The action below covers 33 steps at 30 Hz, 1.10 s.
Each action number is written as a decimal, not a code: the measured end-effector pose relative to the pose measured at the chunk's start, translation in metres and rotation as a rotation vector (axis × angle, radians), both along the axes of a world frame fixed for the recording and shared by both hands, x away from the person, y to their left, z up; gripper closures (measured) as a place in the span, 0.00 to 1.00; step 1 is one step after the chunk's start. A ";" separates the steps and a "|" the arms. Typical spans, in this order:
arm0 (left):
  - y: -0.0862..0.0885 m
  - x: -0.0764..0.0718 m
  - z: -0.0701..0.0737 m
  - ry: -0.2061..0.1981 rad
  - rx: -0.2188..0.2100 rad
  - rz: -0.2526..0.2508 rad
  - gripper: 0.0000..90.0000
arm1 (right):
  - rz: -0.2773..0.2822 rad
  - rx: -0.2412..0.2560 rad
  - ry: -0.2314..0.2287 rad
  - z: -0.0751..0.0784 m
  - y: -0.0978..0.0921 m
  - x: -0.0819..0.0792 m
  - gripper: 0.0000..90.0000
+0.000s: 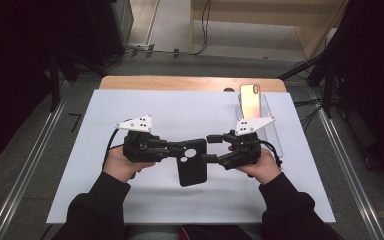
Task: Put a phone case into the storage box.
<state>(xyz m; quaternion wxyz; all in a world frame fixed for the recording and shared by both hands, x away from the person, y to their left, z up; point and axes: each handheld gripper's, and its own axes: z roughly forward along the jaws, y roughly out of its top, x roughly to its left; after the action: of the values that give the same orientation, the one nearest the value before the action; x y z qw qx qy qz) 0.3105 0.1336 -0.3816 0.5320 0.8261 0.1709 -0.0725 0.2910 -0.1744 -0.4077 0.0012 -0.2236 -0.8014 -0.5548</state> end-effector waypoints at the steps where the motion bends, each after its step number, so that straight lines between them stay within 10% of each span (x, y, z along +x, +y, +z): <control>1: 0.000 0.000 0.000 0.004 -0.003 0.021 0.86 | -0.016 -0.007 -0.004 0.000 0.001 -0.001 0.29; 14: -0.002 -0.006 0.003 0.020 0.014 0.177 0.86 | -0.190 0.093 -0.021 -0.007 0.007 -0.010 0.08; 33: -0.016 -0.013 0.002 0.075 0.050 0.379 0.86 | -0.361 -0.048 0.034 -0.009 0.026 -0.020 0.00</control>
<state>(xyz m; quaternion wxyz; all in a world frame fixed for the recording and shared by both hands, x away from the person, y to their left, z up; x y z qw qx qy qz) 0.2980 0.1176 -0.3793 0.5087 0.7889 0.3447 0.0023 0.2712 -0.1484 -0.4169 -0.0902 -0.3734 -0.7611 -0.5226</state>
